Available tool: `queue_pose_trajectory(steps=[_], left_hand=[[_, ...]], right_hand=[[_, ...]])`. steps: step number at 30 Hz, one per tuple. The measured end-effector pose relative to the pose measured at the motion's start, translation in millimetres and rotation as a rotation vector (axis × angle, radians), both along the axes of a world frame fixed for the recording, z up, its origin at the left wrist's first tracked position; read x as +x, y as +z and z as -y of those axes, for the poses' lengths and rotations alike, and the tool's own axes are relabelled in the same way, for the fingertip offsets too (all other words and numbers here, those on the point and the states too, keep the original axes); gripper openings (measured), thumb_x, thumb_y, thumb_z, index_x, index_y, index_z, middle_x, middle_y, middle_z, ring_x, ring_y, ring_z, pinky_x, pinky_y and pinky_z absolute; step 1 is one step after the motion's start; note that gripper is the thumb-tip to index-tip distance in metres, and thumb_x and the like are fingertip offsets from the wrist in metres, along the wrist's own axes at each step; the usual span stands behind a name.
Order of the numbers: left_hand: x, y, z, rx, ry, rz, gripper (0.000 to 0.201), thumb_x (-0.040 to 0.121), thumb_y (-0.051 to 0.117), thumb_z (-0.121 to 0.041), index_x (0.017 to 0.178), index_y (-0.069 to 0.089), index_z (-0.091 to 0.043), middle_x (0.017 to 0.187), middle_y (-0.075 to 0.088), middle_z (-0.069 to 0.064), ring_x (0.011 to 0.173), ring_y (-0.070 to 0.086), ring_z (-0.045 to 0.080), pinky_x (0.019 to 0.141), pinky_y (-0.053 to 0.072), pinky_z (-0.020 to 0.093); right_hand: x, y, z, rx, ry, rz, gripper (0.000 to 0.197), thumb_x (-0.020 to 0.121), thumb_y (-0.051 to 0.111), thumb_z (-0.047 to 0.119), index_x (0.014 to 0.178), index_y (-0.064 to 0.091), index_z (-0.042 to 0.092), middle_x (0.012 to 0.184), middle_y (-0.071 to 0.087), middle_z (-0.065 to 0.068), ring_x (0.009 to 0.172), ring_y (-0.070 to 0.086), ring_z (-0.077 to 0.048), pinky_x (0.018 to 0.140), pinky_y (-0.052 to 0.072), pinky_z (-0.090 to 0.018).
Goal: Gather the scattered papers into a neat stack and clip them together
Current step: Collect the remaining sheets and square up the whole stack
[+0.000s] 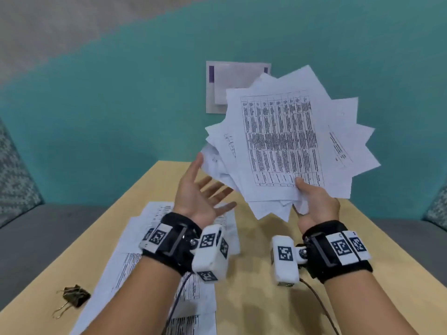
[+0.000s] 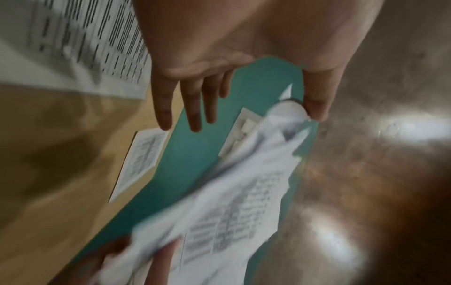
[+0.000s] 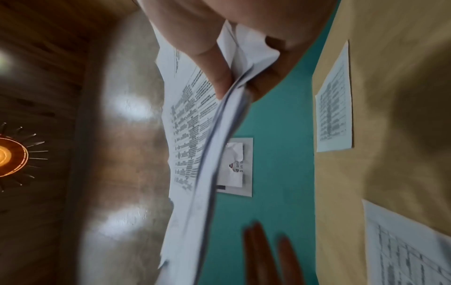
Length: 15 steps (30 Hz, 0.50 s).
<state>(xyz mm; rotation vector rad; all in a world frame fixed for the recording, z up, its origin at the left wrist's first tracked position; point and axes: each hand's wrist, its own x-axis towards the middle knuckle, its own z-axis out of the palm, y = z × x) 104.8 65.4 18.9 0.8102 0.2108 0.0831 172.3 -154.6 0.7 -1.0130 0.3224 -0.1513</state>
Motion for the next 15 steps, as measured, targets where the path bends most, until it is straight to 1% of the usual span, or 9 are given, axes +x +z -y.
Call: queue_pose_trajectory(steps=[2, 4, 5, 7, 8, 10, 12, 13, 15], left_hand=[[-1.2, 1.2, 15.4, -0.069, 0.009, 0.071, 0.082, 0.075, 0.069, -0.074, 0.132, 0.063, -0.016, 0.121, 0.072, 0.009, 0.115, 0.068, 0.032, 0.102, 0.050, 0.056], [-4.1, 4.0, 25.7, -0.043, 0.029, 0.120, 0.074, 0.077, 0.065, -0.074, 0.130, 0.066, -0.023, 0.124, 0.073, 0.006, 0.115, 0.069, 0.030, 0.102, 0.052, 0.053], [-5.7, 4.8, 29.6, 0.022, 0.039, 0.122, 0.065, 0.081, 0.067, -0.068, 0.129, 0.067, -0.025, 0.123, 0.075, 0.005, 0.113, 0.071, 0.028, 0.099, 0.055, 0.049], [-2.7, 0.6, 33.4, 0.189, 0.102, 0.098, 0.042, 0.089, 0.075, -0.037, 0.128, 0.066, -0.024, 0.119, 0.077, 0.002, 0.104, 0.073, 0.024, 0.087, 0.059, 0.041], [1.0, -2.8, 33.2, 0.236, 0.165, 0.083, 0.040, 0.089, 0.075, -0.016, 0.127, 0.065, -0.021, 0.117, 0.077, 0.002, 0.100, 0.074, 0.024, 0.082, 0.060, 0.040], [8.3, -7.0, 28.8, 0.274, 0.285, 0.073, 0.049, 0.084, 0.068, 0.012, 0.123, 0.064, -0.017, 0.113, 0.078, 0.002, 0.099, 0.074, 0.026, 0.086, 0.061, 0.044], [13.4, -6.8, 21.3, 0.328, 0.381, 0.086, 0.050, 0.081, 0.064, 0.020, 0.113, 0.066, -0.017, 0.112, 0.077, 0.006, 0.101, 0.073, 0.030, 0.093, 0.059, 0.050], [15.8, -6.4, 16.1, 0.356, 0.415, 0.101, 0.049, 0.080, 0.064, 0.021, 0.111, 0.067, -0.017, 0.111, 0.076, 0.007, 0.101, 0.073, 0.031, 0.093, 0.059, 0.049], [17.1, -3.7, 4.7, 0.423, 0.476, 0.136, 0.048, 0.079, 0.063, 0.022, 0.110, 0.066, -0.014, 0.105, 0.076, 0.006, 0.097, 0.072, 0.029, 0.082, 0.062, 0.037]], right_hand=[[0.4, -4.7, -8.3, 0.008, -0.032, 0.002, 0.053, 0.070, 0.089, 0.010, 0.115, 0.063, -0.001, 0.108, 0.074, -0.017, 0.091, 0.074, -0.035, 0.086, 0.060, -0.055], [-0.5, -7.8, -14.5, 0.005, -0.058, -0.018, 0.055, 0.071, 0.089, 0.013, 0.116, 0.060, 0.001, 0.115, 0.071, -0.015, 0.102, 0.070, -0.034, 0.095, 0.056, -0.054], [-0.9, -9.1, -17.5, 0.005, -0.065, -0.027, 0.052, 0.072, 0.089, 0.014, 0.113, 0.058, 0.003, 0.117, 0.069, -0.014, 0.106, 0.068, -0.034, 0.098, 0.054, -0.053], [-4.1, -12.0, -27.2, 0.013, -0.041, -0.027, 0.043, 0.072, 0.089, 0.015, 0.101, 0.059, 0.006, 0.116, 0.069, -0.013, 0.106, 0.067, -0.034, 0.098, 0.054, -0.052], [-3.6, -14.9, -31.9, 0.015, -0.019, -0.031, 0.044, 0.070, 0.091, 0.016, 0.101, 0.061, 0.005, 0.115, 0.070, -0.013, 0.105, 0.068, -0.035, 0.097, 0.055, -0.052], [-6.1, -16.9, -40.1, 0.015, 0.029, -0.035, 0.061, 0.059, 0.095, 0.022, 0.109, 0.066, 0.001, 0.112, 0.072, -0.013, 0.104, 0.070, -0.036, 0.097, 0.055, -0.053], [-7.1, -16.5, -43.2, 0.015, 0.086, -0.019, 0.068, 0.051, 0.096, 0.024, 0.109, 0.070, 0.001, 0.108, 0.075, -0.013, 0.101, 0.071, -0.036, 0.097, 0.054, -0.055], [-7.9, -15.3, -43.3, 0.009, 0.118, -0.011, 0.067, 0.049, 0.096, 0.023, 0.108, 0.072, 0.002, 0.106, 0.076, -0.013, 0.100, 0.072, -0.037, 0.096, 0.055, -0.055], [-9.2, -11.4, -40.3, 0.005, 0.145, 0.003, 0.070, 0.053, 0.094, 0.018, 0.117, 0.069, 0.003, 0.108, 0.077, -0.012, 0.098, 0.073, -0.033, 0.089, 0.059, -0.047]])
